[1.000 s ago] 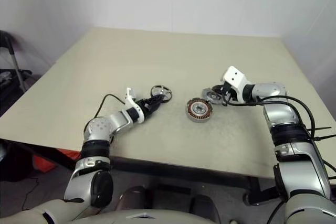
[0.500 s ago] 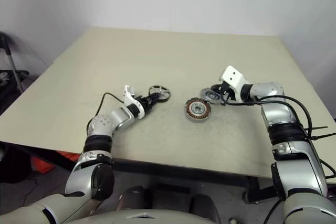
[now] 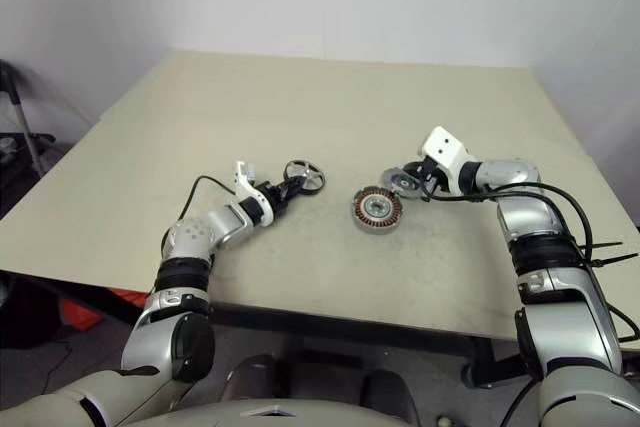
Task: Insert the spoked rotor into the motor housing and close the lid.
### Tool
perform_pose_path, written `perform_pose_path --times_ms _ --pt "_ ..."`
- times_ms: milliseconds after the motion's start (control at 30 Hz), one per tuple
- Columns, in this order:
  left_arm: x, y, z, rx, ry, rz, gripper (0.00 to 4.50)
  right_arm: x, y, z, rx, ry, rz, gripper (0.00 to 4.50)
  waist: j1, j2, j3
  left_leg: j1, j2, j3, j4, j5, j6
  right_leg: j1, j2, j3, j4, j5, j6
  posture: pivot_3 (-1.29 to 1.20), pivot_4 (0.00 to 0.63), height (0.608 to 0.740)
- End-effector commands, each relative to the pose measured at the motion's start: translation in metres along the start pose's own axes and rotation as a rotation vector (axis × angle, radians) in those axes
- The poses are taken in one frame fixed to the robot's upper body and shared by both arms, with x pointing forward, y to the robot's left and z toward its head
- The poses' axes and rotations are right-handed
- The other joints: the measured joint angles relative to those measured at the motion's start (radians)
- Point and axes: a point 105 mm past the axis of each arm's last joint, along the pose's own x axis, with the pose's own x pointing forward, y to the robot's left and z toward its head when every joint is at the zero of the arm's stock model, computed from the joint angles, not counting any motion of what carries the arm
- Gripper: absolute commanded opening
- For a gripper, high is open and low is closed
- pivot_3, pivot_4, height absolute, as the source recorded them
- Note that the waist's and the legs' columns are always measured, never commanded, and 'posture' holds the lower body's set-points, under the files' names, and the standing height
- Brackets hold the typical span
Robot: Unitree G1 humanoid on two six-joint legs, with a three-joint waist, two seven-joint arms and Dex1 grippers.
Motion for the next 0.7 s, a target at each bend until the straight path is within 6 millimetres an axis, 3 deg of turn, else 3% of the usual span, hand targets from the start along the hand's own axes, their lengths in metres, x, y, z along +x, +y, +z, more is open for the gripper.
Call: perform_pose_path --times_ms 33,167,333,533,700 --pt "-0.001 -0.029 -0.013 -0.02 0.086 -0.156 0.4 -0.014 -0.022 0.004 -0.047 0.022 -0.078 0.0 0.002 0.0 0.0 -0.001 0.0 0.0 0.0 0.0 0.0 0.0 0.0 0.0 0.0 0.0 0.0 0.0 0.0 0.74" --pt "-0.005 -0.066 -0.028 -0.009 0.194 -0.322 0.4 -0.029 -0.029 -0.02 -0.096 0.138 -0.101 0.0 0.006 -0.002 0.001 -0.005 -0.001 0.0 0.0 0.0 0.002 -0.003 -0.001 0.0 -0.001 0.0 0.0 0.0 0.0 0.74" --pt "-0.001 -0.081 -0.044 0.003 0.291 -0.375 0.4 -0.046 -0.023 -0.037 -0.087 0.188 -0.057 0.0 0.002 -0.002 0.002 -0.004 0.0 0.0 0.0 0.0 0.003 -0.003 0.0 -0.001 -0.001 0.0 0.0 0.0 0.0 0.74" --pt "0.011 -0.083 -0.072 0.032 0.409 -0.363 0.4 -0.066 0.001 -0.047 -0.054 0.196 0.012 0.0 0.003 -0.002 0.002 -0.004 -0.001 0.0 0.0 -0.001 0.004 -0.003 -0.001 0.0 -0.002 0.0 0.0 0.0 0.0 0.74" --pt "0.024 -0.079 -0.073 0.026 0.418 -0.348 0.4 -0.072 0.014 -0.042 -0.04 0.173 0.006 0.0 0.001 -0.002 0.002 -0.003 0.0 0.001 0.0 -0.001 0.004 -0.001 0.0 0.0 -0.002 0.0 0.0 0.0 0.0 0.74"
